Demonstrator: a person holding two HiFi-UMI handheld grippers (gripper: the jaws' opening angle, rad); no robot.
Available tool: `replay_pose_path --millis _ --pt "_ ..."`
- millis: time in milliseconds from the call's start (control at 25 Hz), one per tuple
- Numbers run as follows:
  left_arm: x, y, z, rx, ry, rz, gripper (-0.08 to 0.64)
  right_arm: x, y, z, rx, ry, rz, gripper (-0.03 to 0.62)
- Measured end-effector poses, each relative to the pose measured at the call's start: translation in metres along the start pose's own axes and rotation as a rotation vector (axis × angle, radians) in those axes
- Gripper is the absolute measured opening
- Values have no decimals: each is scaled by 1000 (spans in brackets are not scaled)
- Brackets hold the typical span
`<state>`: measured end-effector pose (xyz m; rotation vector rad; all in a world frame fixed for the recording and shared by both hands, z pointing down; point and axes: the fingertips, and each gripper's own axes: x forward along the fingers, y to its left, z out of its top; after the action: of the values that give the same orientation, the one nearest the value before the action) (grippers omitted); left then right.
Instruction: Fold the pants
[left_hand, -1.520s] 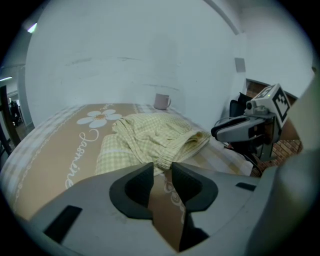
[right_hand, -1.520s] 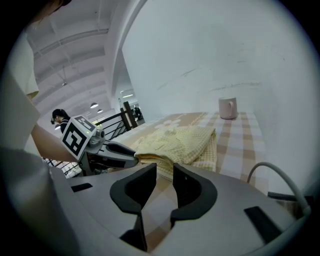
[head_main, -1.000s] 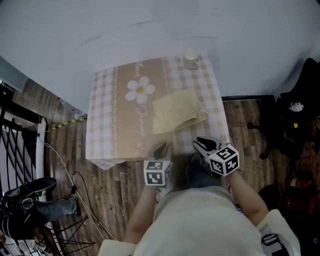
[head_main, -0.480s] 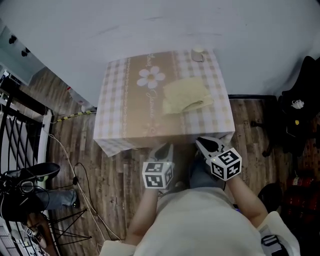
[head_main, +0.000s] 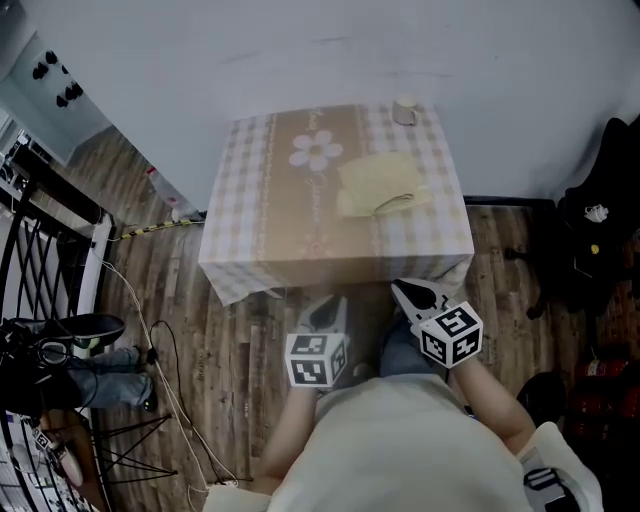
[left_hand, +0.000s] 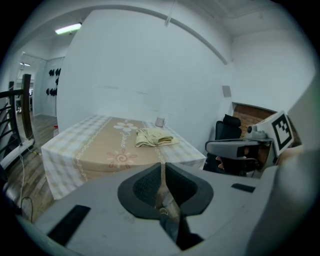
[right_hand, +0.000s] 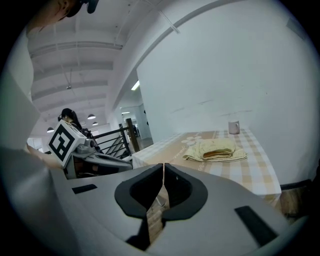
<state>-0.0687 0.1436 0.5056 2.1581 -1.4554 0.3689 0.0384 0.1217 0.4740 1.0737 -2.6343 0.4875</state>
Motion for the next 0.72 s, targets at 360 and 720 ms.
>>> replay_pose_path --millis 360,720 --pt "-11 -1 -3 1 -23 -9 25 -2 19 3 -29 -14 17 2" --pt "-9 3 1 6 -24 -7 25 1 23 11 -50 -25 11 -2"
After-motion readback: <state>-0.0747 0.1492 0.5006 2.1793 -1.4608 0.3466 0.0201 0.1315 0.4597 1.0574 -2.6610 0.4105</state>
